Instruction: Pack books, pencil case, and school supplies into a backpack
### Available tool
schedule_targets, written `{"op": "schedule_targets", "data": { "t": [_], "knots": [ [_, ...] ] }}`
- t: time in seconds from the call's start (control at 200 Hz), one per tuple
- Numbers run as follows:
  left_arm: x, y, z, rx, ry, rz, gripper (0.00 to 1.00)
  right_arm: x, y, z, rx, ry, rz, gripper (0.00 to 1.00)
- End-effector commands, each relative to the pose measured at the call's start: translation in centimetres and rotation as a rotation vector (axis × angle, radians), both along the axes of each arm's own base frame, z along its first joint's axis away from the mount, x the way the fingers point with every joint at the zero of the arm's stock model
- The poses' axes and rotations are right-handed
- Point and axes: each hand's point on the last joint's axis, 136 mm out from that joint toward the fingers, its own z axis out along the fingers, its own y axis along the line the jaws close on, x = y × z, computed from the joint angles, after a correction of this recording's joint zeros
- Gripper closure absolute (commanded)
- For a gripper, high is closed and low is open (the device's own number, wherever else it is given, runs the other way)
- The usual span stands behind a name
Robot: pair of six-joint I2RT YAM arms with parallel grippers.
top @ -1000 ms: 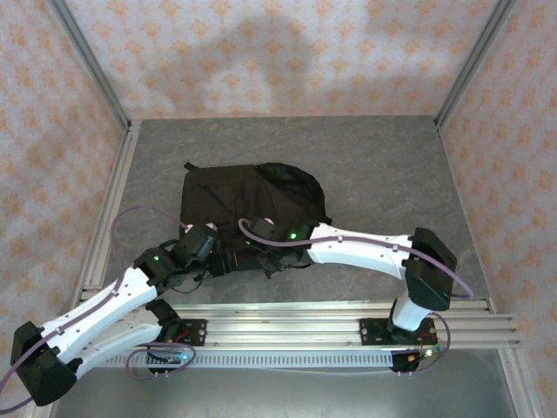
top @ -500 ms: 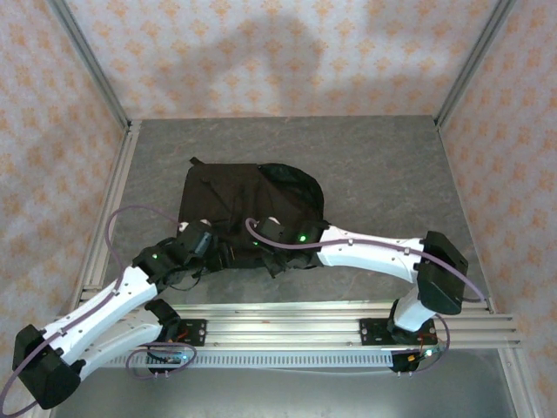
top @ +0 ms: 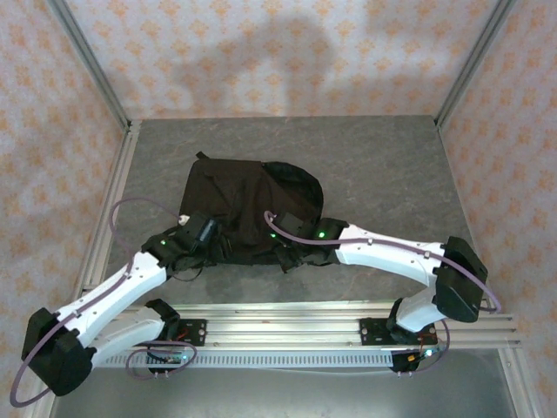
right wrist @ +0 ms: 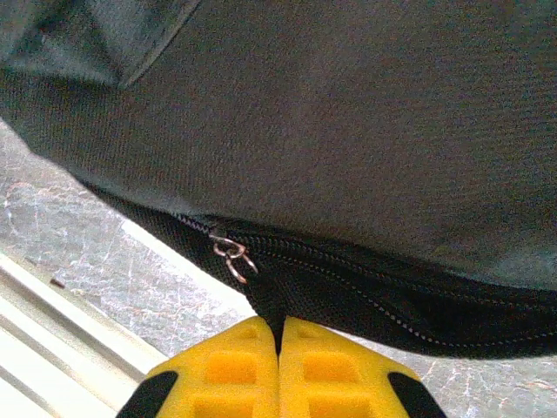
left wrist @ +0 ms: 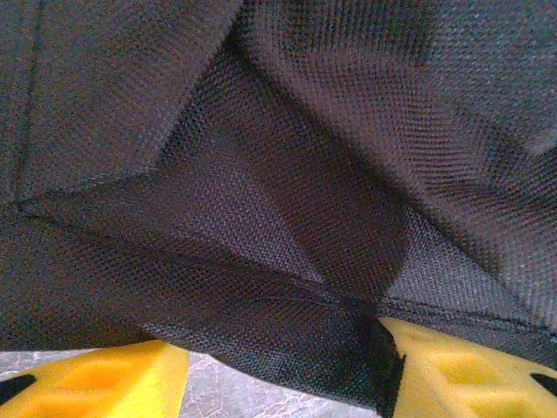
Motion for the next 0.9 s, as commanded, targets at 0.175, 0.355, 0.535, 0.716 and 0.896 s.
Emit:
{"op": "schedule_targets", "data": {
  "t": [0.175,0.355,0.535,0.716,0.896],
  "knots": [
    [7.3,-0.2,2.2,0.081,-0.057,0.071,0.4,-2.8,2.2,-0.5,0.114,0.141,0.082,1.0],
    [9.6,-1.2,4.8,0.048,-0.069,0.076,0.4,-1.1,2.9,0.0,0.139,0.084,0.006,1.0],
    [6.8,-2.3,5.5,-0.131,-0.083,0.091,0.36,0.0,3.8,1.3,0.223,0.046,-0.05,1.0],
    [4.4,-2.4,6.1,-0.374,-0.147,0.23,0.15,0.1,4.4,1.5,0.267,0.055,-0.07,1.0],
    [4.4,-2.8,4.7,-0.611,-0.188,0.399,0.14,0.3,4.8,1.4,0.293,0.054,-0.086,1.0]
  ]
}}
